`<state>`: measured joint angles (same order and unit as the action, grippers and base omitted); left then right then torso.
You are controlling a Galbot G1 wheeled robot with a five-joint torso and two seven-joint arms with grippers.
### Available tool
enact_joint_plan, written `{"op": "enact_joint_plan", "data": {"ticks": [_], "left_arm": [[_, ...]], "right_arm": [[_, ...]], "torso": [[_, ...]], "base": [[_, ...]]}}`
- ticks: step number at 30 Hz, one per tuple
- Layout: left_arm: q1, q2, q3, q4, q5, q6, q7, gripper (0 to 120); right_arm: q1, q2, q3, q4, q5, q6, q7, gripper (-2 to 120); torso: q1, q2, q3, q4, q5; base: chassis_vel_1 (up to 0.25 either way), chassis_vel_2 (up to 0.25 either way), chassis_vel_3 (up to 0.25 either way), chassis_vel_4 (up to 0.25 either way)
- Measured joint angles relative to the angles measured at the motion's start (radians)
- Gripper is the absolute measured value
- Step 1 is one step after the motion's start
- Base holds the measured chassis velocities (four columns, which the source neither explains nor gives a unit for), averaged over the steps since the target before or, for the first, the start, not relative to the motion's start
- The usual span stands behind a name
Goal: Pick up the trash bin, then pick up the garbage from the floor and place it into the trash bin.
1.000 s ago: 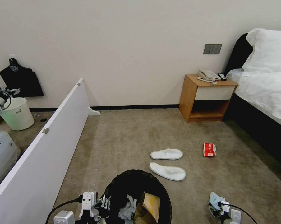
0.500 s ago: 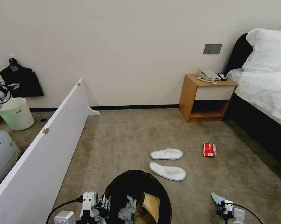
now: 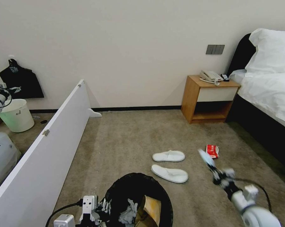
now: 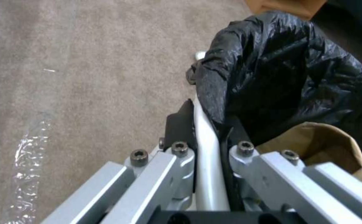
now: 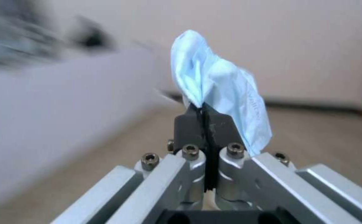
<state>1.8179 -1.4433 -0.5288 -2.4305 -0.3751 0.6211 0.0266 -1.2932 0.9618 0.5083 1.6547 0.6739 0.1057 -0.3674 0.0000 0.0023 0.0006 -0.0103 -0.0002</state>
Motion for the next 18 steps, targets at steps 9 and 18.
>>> {"op": "enact_joint_plan", "data": {"ticks": [9,18], "left_arm": [[0.017,-0.021,-0.001,-0.017,0.028,0.0,0.0,4],[0.019,-0.042,-0.006,-0.028,0.041,0.0,-0.001,4]], "right_arm": [[0.397,-0.152,-0.527,0.099,0.335,0.064,-0.545,0],[0.658,-0.112,-0.827,0.003,0.344,0.034,-0.772,0]], "torso": [[0.0,0.0,0.0,-0.0007,0.0003],[0.0,0.0,0.0,-0.0008,0.0001]], "base": [[0.0,0.0,0.0,0.0],[0.0,0.0,0.0,0.0]]}}
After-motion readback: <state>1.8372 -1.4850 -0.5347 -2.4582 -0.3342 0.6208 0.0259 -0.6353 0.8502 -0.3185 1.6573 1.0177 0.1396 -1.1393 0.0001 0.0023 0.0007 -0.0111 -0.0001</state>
